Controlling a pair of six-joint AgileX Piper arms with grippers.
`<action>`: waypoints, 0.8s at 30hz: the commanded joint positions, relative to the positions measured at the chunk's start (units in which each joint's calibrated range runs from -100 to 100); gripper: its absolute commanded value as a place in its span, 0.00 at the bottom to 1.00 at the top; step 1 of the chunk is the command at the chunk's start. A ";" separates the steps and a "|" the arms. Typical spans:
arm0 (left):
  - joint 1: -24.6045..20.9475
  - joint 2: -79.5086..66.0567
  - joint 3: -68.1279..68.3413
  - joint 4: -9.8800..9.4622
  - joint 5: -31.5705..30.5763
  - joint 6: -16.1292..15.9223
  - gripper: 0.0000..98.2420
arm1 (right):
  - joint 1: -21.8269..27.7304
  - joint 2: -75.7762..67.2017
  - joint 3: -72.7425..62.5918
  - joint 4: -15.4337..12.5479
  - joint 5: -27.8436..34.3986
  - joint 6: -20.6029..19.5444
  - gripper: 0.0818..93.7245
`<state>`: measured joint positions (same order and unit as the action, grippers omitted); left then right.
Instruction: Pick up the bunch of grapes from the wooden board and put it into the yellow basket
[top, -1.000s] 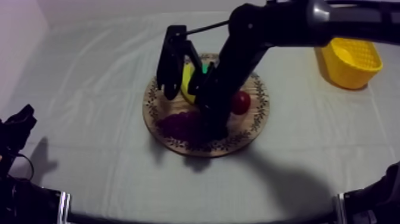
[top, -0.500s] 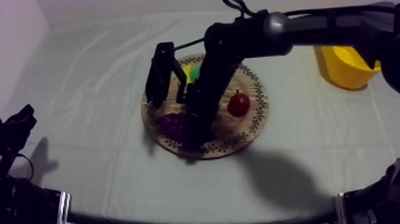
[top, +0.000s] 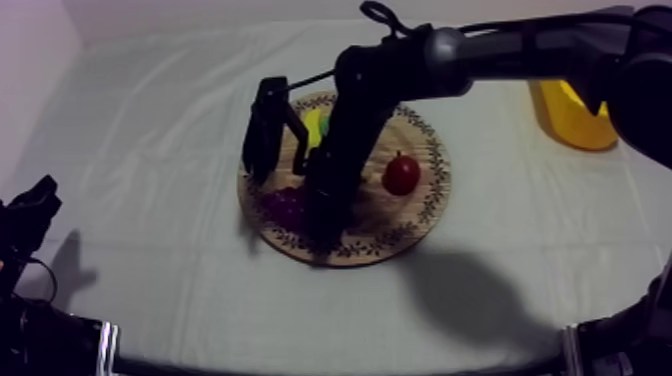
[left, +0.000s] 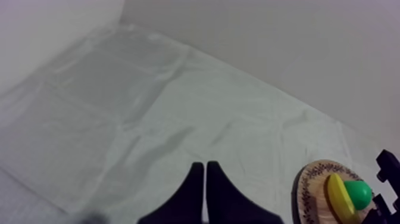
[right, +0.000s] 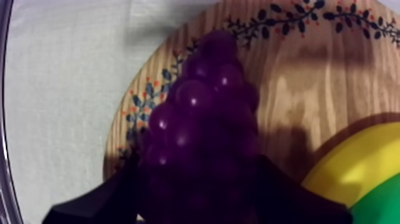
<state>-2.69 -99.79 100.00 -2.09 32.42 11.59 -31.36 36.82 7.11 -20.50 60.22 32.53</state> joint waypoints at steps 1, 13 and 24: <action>-0.03 0.05 0.00 0.01 -0.01 0.01 0.00 | 0.18 -0.77 0.23 -0.14 0.47 0.26 0.37; -0.03 0.05 0.00 0.01 -0.01 0.01 0.00 | 4.67 -22.69 8.88 -0.17 7.44 0.48 0.34; -0.03 0.05 0.00 0.01 -0.01 0.01 0.00 | 19.48 -39.68 12.16 -0.17 10.85 -1.24 0.34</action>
<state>-2.69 -99.79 100.00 -2.09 32.42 11.59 -16.50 -0.49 19.23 -20.78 71.67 31.38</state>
